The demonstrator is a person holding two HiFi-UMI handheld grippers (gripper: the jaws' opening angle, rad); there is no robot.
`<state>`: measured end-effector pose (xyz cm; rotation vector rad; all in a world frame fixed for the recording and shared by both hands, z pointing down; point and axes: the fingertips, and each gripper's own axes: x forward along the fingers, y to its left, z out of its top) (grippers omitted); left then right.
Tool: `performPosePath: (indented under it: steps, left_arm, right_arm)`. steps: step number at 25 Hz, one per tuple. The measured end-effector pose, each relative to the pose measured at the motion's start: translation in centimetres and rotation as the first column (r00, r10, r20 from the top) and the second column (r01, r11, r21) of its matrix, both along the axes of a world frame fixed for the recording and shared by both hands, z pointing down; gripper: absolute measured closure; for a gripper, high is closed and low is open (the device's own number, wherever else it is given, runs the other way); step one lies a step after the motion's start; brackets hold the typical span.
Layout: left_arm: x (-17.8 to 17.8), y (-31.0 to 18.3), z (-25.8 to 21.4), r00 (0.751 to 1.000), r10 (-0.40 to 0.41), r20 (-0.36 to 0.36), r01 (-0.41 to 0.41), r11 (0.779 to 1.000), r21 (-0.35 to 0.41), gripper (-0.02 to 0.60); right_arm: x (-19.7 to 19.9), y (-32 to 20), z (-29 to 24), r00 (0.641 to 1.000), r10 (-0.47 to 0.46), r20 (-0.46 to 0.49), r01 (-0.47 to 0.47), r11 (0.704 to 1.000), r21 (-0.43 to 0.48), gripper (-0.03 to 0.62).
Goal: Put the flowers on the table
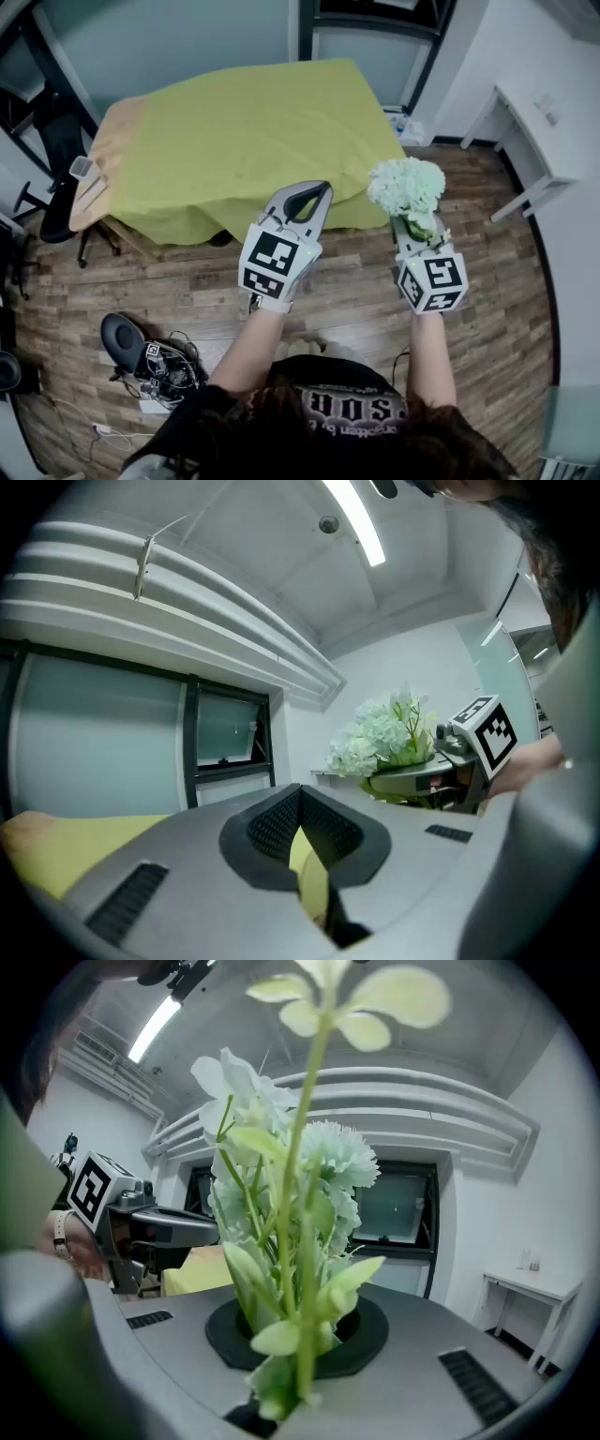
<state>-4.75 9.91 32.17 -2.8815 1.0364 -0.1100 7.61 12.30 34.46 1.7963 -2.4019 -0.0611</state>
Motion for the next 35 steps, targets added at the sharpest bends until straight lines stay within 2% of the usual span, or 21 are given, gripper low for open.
performPosePath:
  steps: [13,21,28,35]
  left_arm:
    - [-1.6,-1.3,0.6,1.000,0.008,0.001,-0.008,1.000,-0.006,0.584]
    - [-1.3,-2.5,1.3,1.000,0.009,0.008,-0.009,1.000,-0.020,0.584]
    - [0.0,-6.1,1.9,1.000,-0.016,0.019,0.017,1.000,-0.026,0.584]
    - [2.7,-12.0,2.1,0.998,-0.050,0.028,0.051,0.998,-0.030,0.584]
  right_arm:
    - [-1.3,-1.3,0.3,1.000,0.002,0.028,-0.001,1.000,-0.002,0.540]
    - [-0.6,-2.5,0.8,0.999,0.024,0.036,-0.024,1.000,-0.003,0.539]
    - [1.4,-6.3,1.9,0.998,0.032,0.048,-0.031,0.999,-0.021,0.539]
    - [4.8,-12.9,2.4,0.997,0.010,0.070,-0.008,0.999,-0.032,0.539]
